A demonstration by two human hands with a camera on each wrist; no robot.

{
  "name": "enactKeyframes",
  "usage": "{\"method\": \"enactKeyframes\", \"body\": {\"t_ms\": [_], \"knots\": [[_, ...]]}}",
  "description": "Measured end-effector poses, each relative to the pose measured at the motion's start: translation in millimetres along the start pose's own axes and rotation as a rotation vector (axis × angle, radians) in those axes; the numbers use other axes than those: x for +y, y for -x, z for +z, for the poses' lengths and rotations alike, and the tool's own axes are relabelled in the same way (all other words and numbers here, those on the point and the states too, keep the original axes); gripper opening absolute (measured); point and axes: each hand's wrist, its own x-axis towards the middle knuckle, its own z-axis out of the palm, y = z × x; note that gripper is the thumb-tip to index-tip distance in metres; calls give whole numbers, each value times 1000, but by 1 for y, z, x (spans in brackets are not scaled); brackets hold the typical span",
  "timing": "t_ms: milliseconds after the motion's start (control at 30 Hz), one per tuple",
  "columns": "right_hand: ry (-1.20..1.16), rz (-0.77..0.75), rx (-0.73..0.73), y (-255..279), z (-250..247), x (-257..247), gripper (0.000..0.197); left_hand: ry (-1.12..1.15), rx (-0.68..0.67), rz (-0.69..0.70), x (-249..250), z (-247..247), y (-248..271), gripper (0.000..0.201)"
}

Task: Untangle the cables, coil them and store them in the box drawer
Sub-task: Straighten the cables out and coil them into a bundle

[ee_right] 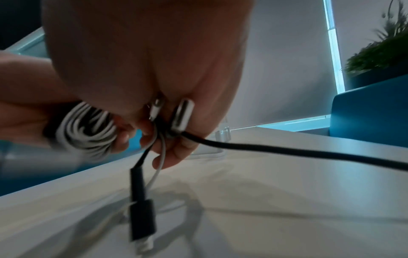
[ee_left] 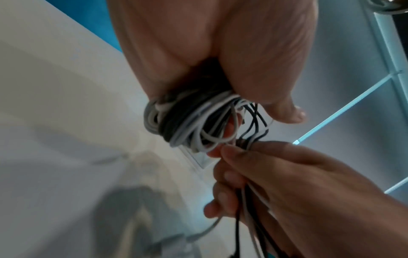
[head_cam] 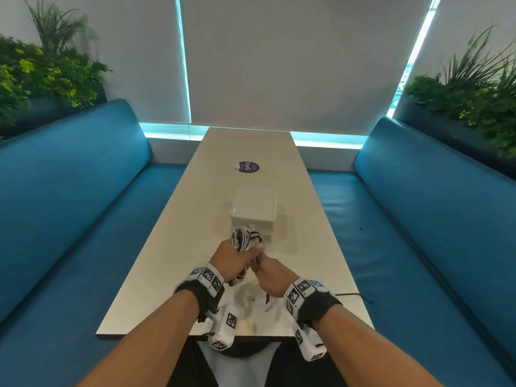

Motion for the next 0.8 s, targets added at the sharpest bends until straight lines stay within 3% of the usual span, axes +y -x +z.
{"method": "enactKeyframes", "body": {"t_ms": [167, 300, 433, 500, 633, 800], "knots": [[-30, -60, 53, -2, 5, -7, 27, -2, 54, -86, 3, 4, -2, 35], [-189, -227, 129, -1, -4, -24, 37, 100, 34, -349, -1, 6, -2, 69], [-141, -225, 65, -5, -6, -28, 25, 299, 38, -389, -7, 9, -6, 81], [-69, -150, 40, -6, -5, -23, 31, 386, 25, -408, -7, 9, -8, 82], [28, -173, 55, -10, 1, -12, 39, 453, 43, -421, -7, 8, -12, 75], [-105, -154, 194, -12, 3, -6, 44, 492, 79, -365, -5, 6, -11, 55]]}}
